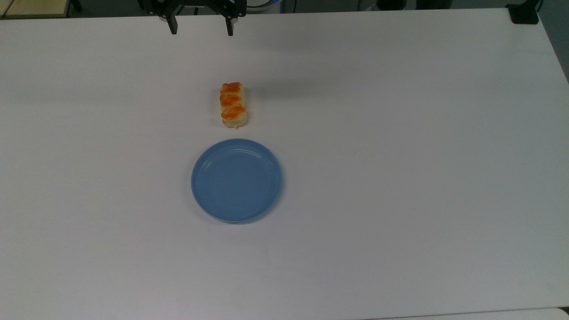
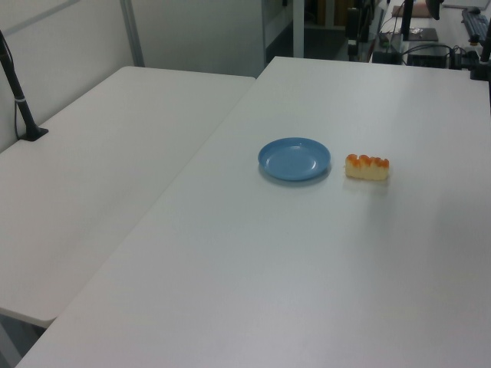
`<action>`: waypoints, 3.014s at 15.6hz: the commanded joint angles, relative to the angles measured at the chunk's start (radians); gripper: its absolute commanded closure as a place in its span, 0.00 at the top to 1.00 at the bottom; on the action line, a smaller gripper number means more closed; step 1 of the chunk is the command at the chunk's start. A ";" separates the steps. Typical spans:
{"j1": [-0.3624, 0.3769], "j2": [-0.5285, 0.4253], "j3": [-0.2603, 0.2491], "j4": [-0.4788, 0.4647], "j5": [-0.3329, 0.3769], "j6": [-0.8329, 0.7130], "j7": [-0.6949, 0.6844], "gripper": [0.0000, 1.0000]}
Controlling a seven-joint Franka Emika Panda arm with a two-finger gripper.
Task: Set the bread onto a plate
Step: 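Move the open gripper toward the orange-topped bread roll, then lower the open gripper down around the bread roll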
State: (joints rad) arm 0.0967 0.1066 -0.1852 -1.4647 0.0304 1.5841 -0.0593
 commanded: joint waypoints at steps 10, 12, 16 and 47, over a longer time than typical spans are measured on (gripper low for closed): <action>0.012 -0.024 0.004 -0.048 -0.001 -0.009 -0.030 1.00; 0.015 -0.024 0.007 -0.065 -0.001 -0.004 -0.031 1.00; 0.018 -0.027 0.009 -0.123 -0.021 0.020 -0.068 1.00; 0.097 0.022 0.009 -0.683 -0.194 0.568 -0.097 1.00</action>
State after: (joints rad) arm 0.1839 0.1310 -0.1718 -2.0943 -0.1421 2.0852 -0.1527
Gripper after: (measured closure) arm 0.000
